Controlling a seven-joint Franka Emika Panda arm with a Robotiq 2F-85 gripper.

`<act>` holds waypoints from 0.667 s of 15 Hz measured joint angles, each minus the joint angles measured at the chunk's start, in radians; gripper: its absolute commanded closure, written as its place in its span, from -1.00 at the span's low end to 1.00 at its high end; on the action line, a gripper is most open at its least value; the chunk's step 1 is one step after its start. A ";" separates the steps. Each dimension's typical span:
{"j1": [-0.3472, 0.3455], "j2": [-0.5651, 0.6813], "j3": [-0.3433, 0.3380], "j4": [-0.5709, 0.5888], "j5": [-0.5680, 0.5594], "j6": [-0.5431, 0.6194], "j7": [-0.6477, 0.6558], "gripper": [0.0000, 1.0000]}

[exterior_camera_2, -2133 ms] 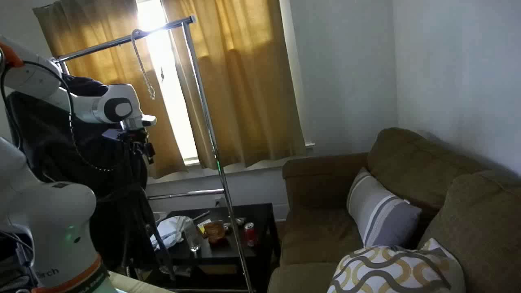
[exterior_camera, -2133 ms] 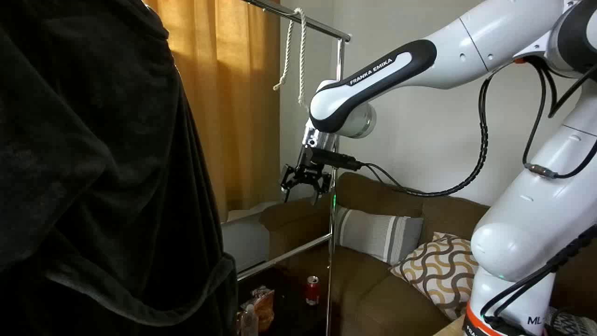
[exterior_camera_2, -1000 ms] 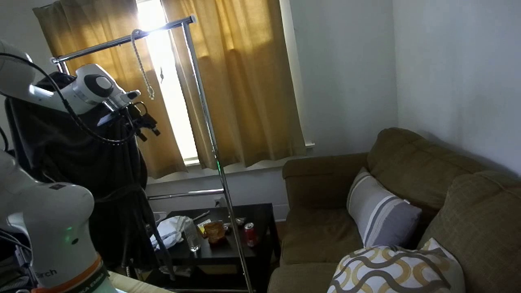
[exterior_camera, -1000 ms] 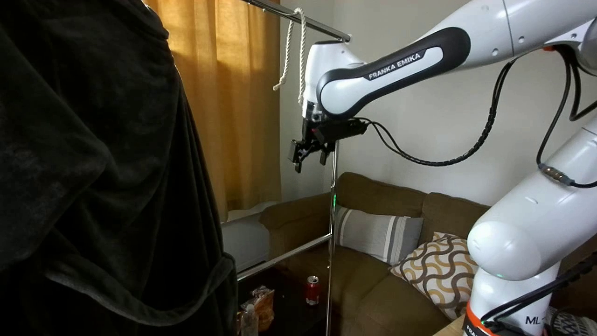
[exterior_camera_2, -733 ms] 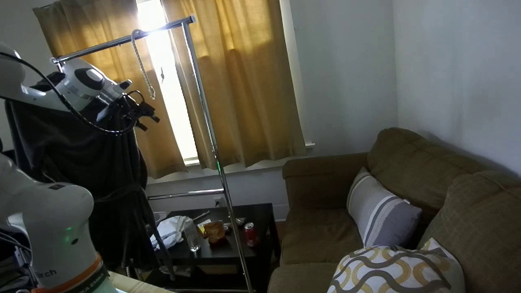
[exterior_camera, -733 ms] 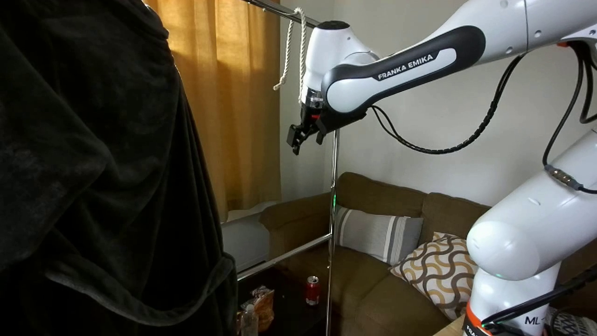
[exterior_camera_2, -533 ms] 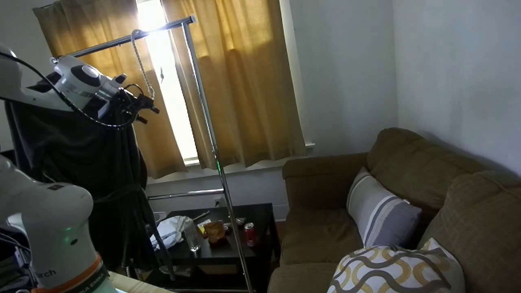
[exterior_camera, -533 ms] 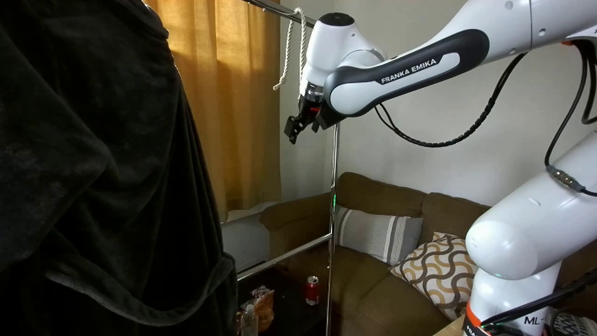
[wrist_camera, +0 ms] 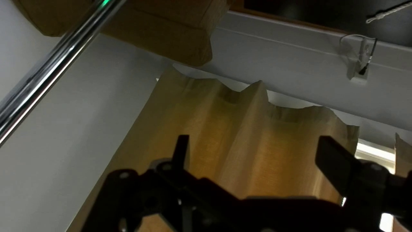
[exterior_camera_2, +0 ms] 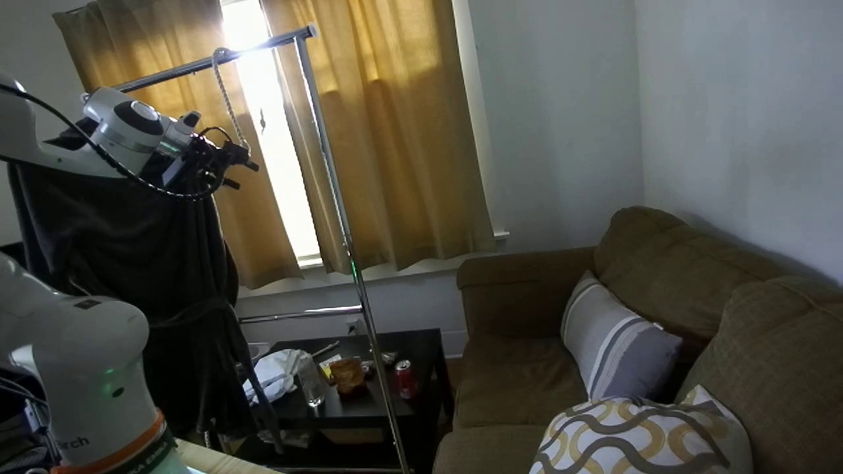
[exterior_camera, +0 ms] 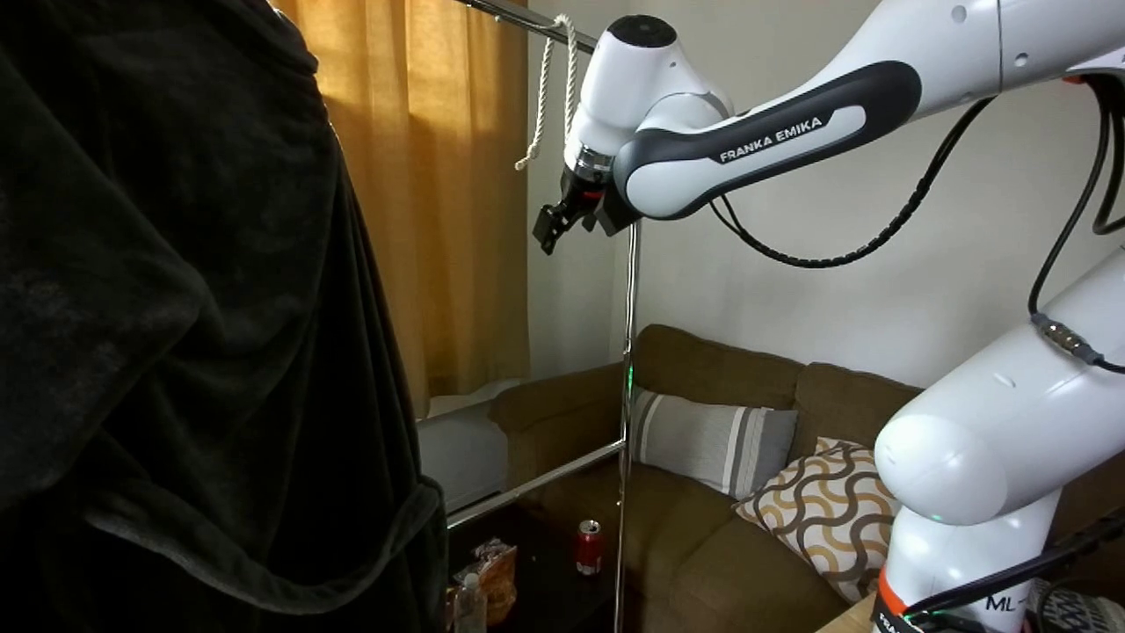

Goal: Pull the rope and put it on the bottom rail

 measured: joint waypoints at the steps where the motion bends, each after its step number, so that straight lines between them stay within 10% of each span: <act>1: -0.001 0.000 0.000 0.000 0.000 0.000 0.000 -1.00; 10: -0.013 -0.006 -0.036 0.009 0.050 0.202 -0.004 -1.00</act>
